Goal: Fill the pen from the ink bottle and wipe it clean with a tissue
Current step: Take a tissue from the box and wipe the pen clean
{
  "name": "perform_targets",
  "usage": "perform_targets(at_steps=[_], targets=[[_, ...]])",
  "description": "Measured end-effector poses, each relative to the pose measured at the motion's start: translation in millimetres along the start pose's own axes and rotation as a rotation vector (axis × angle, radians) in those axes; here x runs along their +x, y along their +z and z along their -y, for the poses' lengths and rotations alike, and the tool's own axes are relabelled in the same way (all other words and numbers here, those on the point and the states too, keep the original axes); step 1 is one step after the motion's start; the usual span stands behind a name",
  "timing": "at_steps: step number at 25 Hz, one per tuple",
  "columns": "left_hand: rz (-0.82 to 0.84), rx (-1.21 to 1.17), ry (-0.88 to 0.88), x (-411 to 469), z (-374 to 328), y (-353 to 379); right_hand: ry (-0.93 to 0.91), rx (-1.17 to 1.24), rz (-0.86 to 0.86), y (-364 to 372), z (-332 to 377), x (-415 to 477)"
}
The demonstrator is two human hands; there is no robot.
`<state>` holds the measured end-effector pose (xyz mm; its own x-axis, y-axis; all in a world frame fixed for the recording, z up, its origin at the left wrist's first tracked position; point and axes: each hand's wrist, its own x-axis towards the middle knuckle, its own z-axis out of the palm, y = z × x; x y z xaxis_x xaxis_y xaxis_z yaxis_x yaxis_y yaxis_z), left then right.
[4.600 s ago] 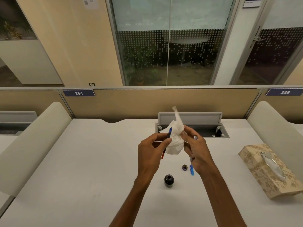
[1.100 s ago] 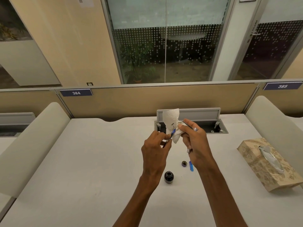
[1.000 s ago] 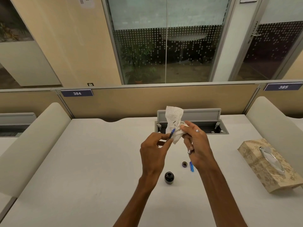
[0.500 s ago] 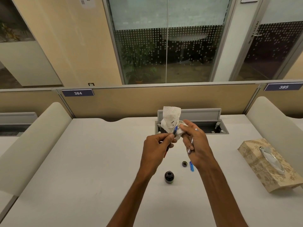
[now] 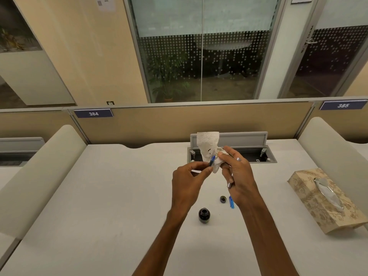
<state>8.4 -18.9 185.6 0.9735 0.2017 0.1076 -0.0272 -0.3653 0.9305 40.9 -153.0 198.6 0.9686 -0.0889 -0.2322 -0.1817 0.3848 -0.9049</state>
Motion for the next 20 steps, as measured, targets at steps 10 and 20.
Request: perform_targets(at_steps=[10, 20], targets=[[-0.006, -0.259, -0.043, -7, 2, -8, 0.183, 0.368, 0.174, -12, -7, 3], [-0.081, -0.470, -0.175, -8, 4, -6, 0.144, 0.224, 0.114, -5, -5, 2]])
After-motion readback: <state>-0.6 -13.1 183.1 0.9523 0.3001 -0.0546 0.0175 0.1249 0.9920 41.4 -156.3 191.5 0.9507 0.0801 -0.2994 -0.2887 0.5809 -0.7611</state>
